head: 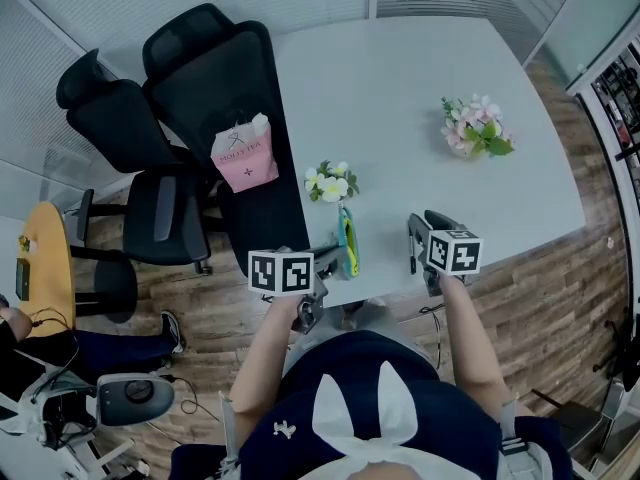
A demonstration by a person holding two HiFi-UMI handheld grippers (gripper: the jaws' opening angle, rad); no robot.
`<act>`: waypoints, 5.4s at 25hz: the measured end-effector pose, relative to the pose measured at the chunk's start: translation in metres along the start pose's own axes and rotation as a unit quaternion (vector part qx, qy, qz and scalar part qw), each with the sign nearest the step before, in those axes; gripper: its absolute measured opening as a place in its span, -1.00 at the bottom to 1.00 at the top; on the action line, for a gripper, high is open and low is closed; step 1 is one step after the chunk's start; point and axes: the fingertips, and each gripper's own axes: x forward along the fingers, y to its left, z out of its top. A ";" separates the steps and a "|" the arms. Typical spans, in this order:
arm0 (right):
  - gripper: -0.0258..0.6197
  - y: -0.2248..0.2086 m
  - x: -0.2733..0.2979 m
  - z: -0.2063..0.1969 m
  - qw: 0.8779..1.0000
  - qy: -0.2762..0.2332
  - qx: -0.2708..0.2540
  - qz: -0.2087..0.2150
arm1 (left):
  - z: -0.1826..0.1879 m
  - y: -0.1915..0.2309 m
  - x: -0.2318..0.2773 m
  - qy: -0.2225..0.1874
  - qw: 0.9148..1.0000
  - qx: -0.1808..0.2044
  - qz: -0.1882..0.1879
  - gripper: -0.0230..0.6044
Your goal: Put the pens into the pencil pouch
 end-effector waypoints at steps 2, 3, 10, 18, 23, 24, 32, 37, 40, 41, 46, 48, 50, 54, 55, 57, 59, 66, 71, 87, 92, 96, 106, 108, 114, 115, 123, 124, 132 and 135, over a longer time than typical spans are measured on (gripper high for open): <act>-0.43 -0.005 0.006 -0.004 1.000 0.006 0.002 -0.007 | 0.000 0.001 0.000 0.001 1.000 0.000 0.003 -0.78; -0.44 -0.007 0.009 -0.005 1.000 0.008 0.004 -0.009 | 0.000 0.001 0.001 0.001 1.000 0.000 0.005 -0.78; -0.44 -0.016 0.034 -0.019 0.999 0.034 -0.001 -0.017 | 0.001 0.000 0.005 0.000 1.000 -0.004 0.007 -0.78; -0.45 -0.032 0.059 -0.041 0.996 0.080 -0.018 -0.028 | 0.002 -0.002 0.007 -0.008 1.000 -0.008 0.014 -0.78; -0.45 -0.043 0.074 -0.052 0.993 0.110 -0.028 -0.040 | 0.002 -0.003 0.006 -0.012 1.000 -0.009 0.026 -0.78; -0.45 -0.045 0.077 -0.054 0.992 0.116 -0.031 -0.042 | 0.002 -0.003 0.006 -0.013 0.999 -0.010 0.027 -0.78; -0.55 -0.048 0.088 -0.068 0.987 0.146 -0.048 -0.047 | 0.003 0.001 0.003 -0.023 0.999 -0.021 0.034 -0.78; -0.67 -0.051 0.088 -0.068 0.986 0.145 -0.054 -0.058 | 0.003 0.002 0.003 -0.023 0.999 -0.023 0.033 -0.78; -0.70 -0.052 0.088 -0.068 0.986 0.148 -0.051 -0.059 | 0.004 0.002 0.004 -0.022 0.999 -0.022 0.033 -0.78; -0.71 -0.052 0.087 -0.068 0.986 0.149 -0.050 -0.058 | 0.004 0.002 0.004 -0.021 0.999 -0.021 0.033 -0.78; -0.72 -0.046 0.082 -0.060 0.988 0.138 -0.049 -0.052 | 0.005 0.003 0.003 -0.022 0.999 -0.021 0.028 -0.78; -0.72 -0.043 0.078 -0.056 0.989 0.130 -0.051 -0.051 | 0.005 0.004 0.002 -0.023 0.999 -0.021 0.027 -0.78; -0.72 -0.041 0.074 -0.053 0.990 0.122 -0.052 -0.050 | 0.005 0.004 0.001 -0.023 0.999 -0.021 0.027 -0.78; -0.73 -0.036 0.065 -0.046 0.992 0.105 -0.053 -0.048 | 0.007 0.005 -0.001 -0.023 0.999 -0.018 0.025 -0.78; -0.73 -0.035 0.062 -0.043 0.992 0.099 -0.054 -0.047 | 0.007 0.005 -0.001 -0.023 0.999 -0.018 0.024 -0.78; -0.73 -0.034 0.056 -0.037 0.993 0.087 -0.058 -0.046 | 0.006 0.005 -0.001 -0.022 0.999 -0.017 0.022 -0.78; -0.73 -0.031 0.047 -0.031 0.994 0.075 -0.061 -0.044 | 0.005 0.005 -0.001 -0.020 0.999 -0.014 0.021 -0.78; -0.74 -0.023 0.022 -0.018 0.996 0.038 -0.069 -0.036 | 0.004 0.006 -0.002 -0.019 1.000 -0.012 0.018 -0.78; -0.76 -0.020 0.007 -0.008 0.996 0.015 -0.074 -0.041 | 0.004 0.007 -0.001 -0.019 1.000 -0.009 0.020 -0.78; -0.76 0.006 -0.051 0.035 0.992 -0.105 -0.061 -0.037 | 0.006 0.011 -0.006 -0.020 1.000 -0.010 0.018 -0.78; -0.76 0.012 -0.061 0.036 0.991 -0.110 -0.067 -0.037 | 0.006 0.010 -0.004 -0.014 1.000 -0.004 0.015 -0.78; -0.76 0.018 -0.068 0.039 0.990 -0.118 -0.067 -0.035 | 0.006 0.008 -0.003 -0.011 1.000 -0.002 0.012 -0.78; -0.77 0.044 -0.086 0.061 0.988 -0.147 -0.056 -0.003 | 0.005 0.008 -0.003 -0.010 1.000 0.000 0.009 -0.78; -0.77 0.051 -0.087 0.065 0.987 -0.149 -0.058 0.002 | 0.004 0.009 -0.004 -0.011 1.000 0.000 0.009 -0.78; -0.77 0.078 -0.096 0.083 0.983 -0.168 -0.069 0.027 | 0.003 0.010 -0.005 -0.012 1.000 -0.002 0.006 -0.78; -0.77 0.082 -0.097 0.086 0.982 -0.171 -0.071 0.032 | 0.003 0.010 -0.004 -0.011 1.000 -0.002 0.006 -0.78; -0.77 0.115 -0.106 0.107 0.975 -0.196 -0.084 0.064 | 0.003 0.008 -0.003 -0.010 1.000 0.000 0.002 -0.78; -0.77 0.119 -0.106 0.109 0.974 -0.197 -0.086 0.068 | 0.003 0.008 -0.003 -0.010 1.000 0.000 0.002 -0.78; -0.77 0.149 -0.106 0.120 0.969 -0.200 -0.106 0.098 | 0.004 0.008 -0.002 -0.008 1.000 -0.001 0.000 -0.78; -0.77 0.159 -0.107 0.123 0.966 -0.204 -0.110 0.111 | 0.003 0.007 -0.002 -0.008 1.000 -0.001 -0.001 -0.78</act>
